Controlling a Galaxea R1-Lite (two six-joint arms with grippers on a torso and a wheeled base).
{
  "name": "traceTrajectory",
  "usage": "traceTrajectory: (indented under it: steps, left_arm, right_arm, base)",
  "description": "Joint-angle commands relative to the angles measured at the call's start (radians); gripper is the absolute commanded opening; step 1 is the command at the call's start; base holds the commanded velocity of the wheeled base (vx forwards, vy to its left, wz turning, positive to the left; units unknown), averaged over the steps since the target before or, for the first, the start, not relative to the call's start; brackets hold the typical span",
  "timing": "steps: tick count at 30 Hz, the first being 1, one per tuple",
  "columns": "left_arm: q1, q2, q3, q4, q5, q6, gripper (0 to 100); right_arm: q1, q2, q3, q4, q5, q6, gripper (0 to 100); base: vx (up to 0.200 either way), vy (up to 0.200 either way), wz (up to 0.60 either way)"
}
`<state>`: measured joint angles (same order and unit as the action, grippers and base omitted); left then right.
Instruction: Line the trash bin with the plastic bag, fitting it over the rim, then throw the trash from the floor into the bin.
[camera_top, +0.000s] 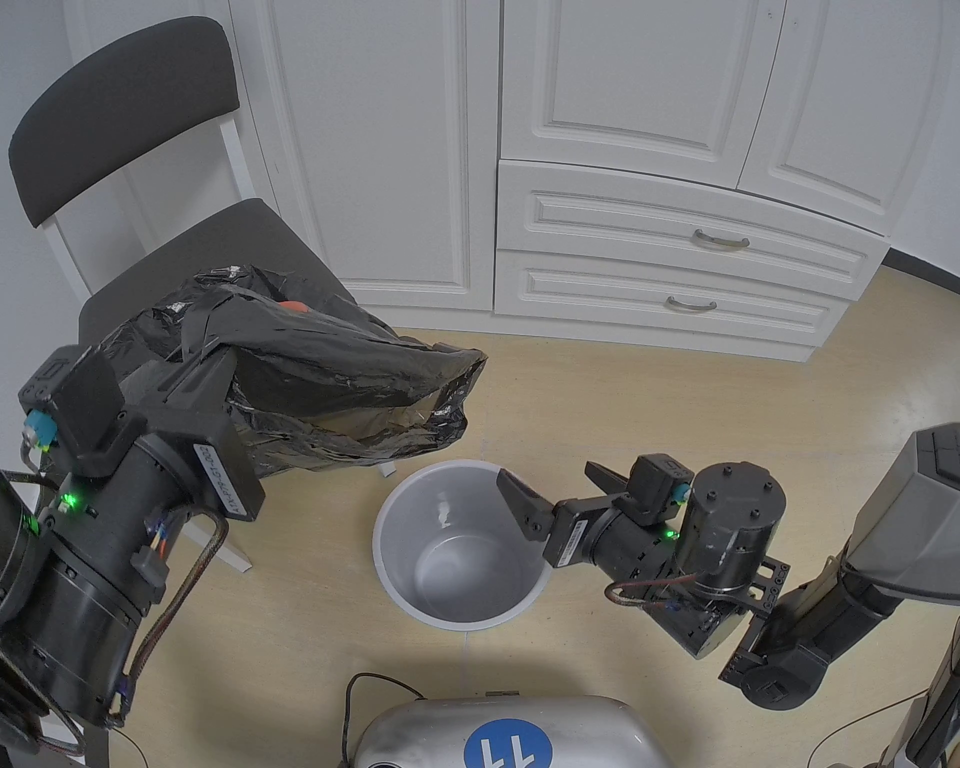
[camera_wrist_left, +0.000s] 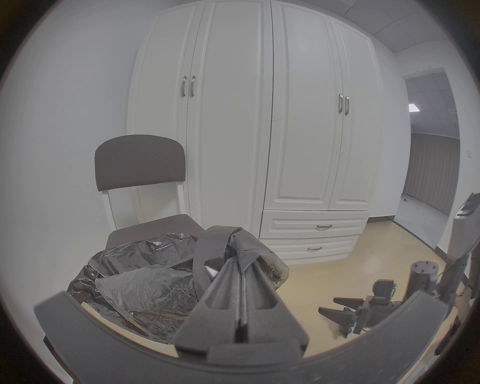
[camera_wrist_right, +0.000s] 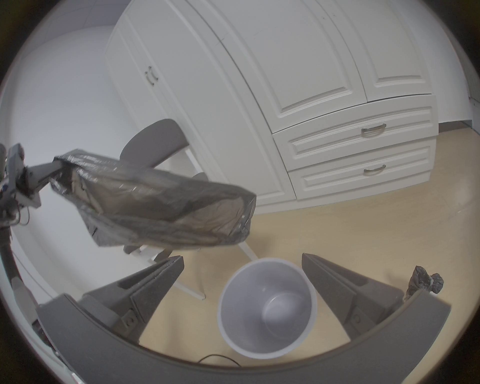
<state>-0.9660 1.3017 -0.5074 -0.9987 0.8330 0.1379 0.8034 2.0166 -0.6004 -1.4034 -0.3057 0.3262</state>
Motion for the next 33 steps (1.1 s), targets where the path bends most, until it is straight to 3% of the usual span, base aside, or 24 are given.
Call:
traceTrajectory:
  steps: [1, 12, 20, 25, 28, 33]
  left_arm:
    - [-0.019, -0.012, 0.003, 0.000, 0.000, -0.001, 0]
    - [-0.065, -0.013, -0.002, -0.032, -0.006, -0.011, 0]
    - [-0.092, -0.002, 0.003, -0.037, -0.009, -0.026, 0]
    - [-0.092, -0.007, 0.003, -0.043, -0.014, -0.024, 0]
    - [-0.092, -0.013, 0.003, -0.060, -0.028, -0.024, 0]
    - [-0.092, -0.013, 0.003, -0.064, -0.032, -0.023, 0]
  right_arm:
    - [-0.035, 0.022, -0.039, 0.003, 0.000, 0.019, 100]
    - [-0.069, 0.180, -0.153, 0.001, 0.000, 0.106, 100]
    - [-0.072, 0.229, -0.248, 0.009, -0.003, 0.226, 100]
    - [-0.093, 0.278, -0.325, 0.018, 0.007, 0.243, 100]
    - [-0.127, 0.341, -0.458, 0.090, 0.019, 0.241, 100]
    - [-0.142, 0.361, -0.535, 0.172, 0.050, 0.295, 100]
  base:
    - [0.000, 0.000, 0.00]
    - [0.000, 0.000, 0.00]
    - [0.000, 0.000, 0.00]
    - [0.000, 0.000, 0.00]
    - [0.000, 0.000, 0.00]
    - [0.000, 0.000, 0.00]
